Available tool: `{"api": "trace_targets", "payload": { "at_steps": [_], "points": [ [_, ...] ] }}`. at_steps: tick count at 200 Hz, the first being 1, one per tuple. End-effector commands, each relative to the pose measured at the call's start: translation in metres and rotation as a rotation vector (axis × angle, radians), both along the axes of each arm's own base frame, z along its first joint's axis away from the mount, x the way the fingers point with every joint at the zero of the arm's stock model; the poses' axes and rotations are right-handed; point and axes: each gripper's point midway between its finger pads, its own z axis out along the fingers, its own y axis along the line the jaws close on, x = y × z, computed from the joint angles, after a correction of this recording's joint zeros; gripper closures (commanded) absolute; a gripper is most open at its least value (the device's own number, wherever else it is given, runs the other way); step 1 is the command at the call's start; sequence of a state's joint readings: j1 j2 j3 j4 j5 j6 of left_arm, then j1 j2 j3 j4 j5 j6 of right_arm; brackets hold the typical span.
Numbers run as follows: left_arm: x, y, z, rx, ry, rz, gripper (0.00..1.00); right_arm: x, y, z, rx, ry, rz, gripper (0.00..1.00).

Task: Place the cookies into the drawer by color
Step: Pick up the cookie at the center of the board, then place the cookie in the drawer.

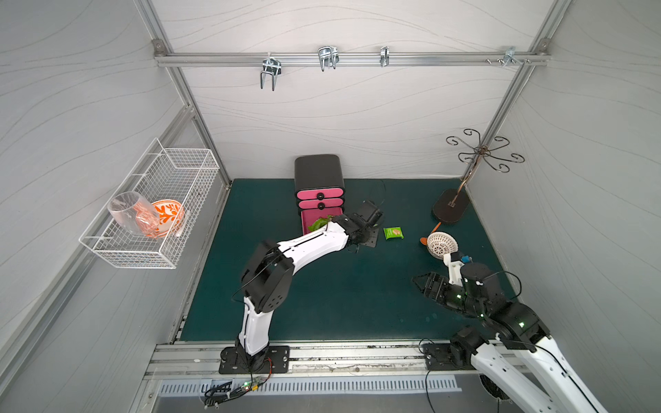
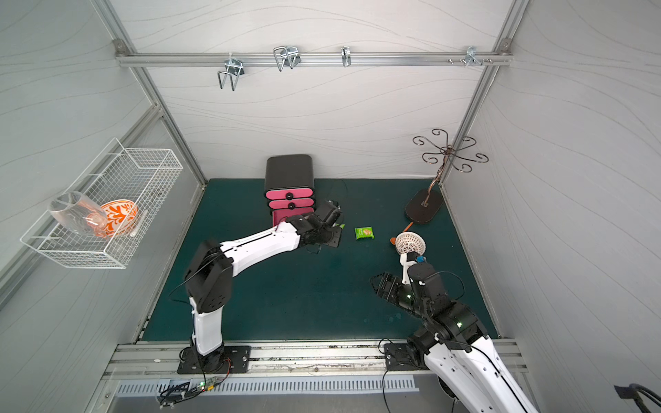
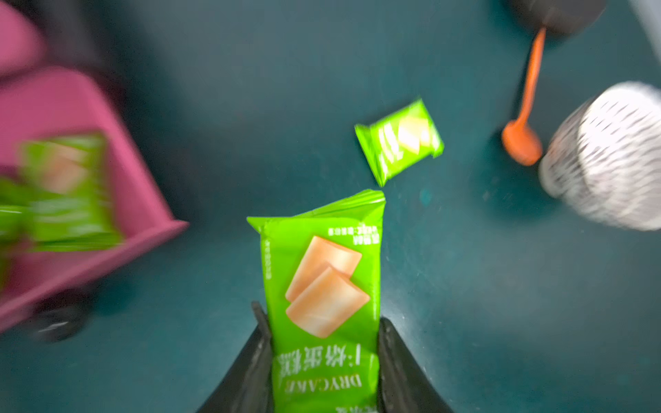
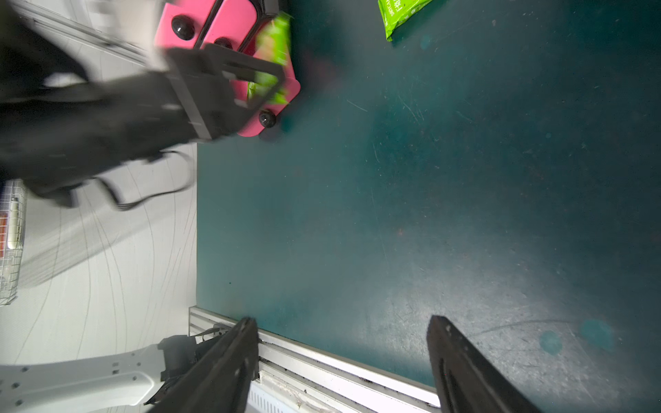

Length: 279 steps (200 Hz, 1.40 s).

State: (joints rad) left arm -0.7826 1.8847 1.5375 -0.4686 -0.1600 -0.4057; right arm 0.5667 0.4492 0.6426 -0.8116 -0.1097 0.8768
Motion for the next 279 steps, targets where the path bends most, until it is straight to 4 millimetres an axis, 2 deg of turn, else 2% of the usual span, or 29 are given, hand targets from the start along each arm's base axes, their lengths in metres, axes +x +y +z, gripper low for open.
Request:
{"api": "trace_targets", "payload": {
  "at_steps": [1, 21, 54, 77, 98, 166, 203, 247, 265, 279],
  "points": [
    [0.018, 0.03, 0.022, -0.022, -0.099, 0.1, 0.7, 0.005, 0.006, -0.001, 0.027, 0.005, -0.001, 0.21],
    [0.027, 0.07, 0.023, -0.012, -0.115, 0.186, 0.7, 0.004, 0.008, -0.002, 0.033, 0.012, 0.012, 0.21],
    [0.04, 0.132, 0.007, 0.059, -0.123, 0.31, 0.7, 0.002, 0.008, -0.003, 0.024, 0.016, 0.017, 0.21],
    [0.049, 0.167, -0.007, 0.131, -0.122, 0.382, 0.7, 0.001, 0.006, -0.004, 0.022, 0.017, 0.014, 0.2],
    [0.057, 0.188, -0.021, 0.154, -0.102, 0.429, 0.7, 0.0, 0.005, -0.005, 0.02, 0.02, 0.014, 0.21],
    [0.086, 0.19, -0.05, 0.187, -0.082, 0.402, 0.68, 0.0, 0.007, -0.004, 0.009, 0.023, 0.03, 0.2],
    [0.097, 0.199, -0.056, 0.227, -0.094, 0.411, 0.66, -0.002, 0.005, -0.004, 0.01, 0.026, 0.024, 0.2],
    [0.104, 0.197, -0.064, 0.228, -0.085, 0.402, 0.65, -0.002, 0.004, -0.003, 0.011, 0.024, 0.017, 0.2],
    [0.105, 0.196, -0.066, 0.225, -0.076, 0.403, 0.62, -0.002, 0.004, -0.002, 0.011, 0.024, 0.018, 0.2],
    [0.105, 0.196, -0.067, 0.225, -0.072, 0.406, 0.56, -0.002, 0.004, -0.001, 0.01, 0.024, 0.018, 0.2]
  ]
}}
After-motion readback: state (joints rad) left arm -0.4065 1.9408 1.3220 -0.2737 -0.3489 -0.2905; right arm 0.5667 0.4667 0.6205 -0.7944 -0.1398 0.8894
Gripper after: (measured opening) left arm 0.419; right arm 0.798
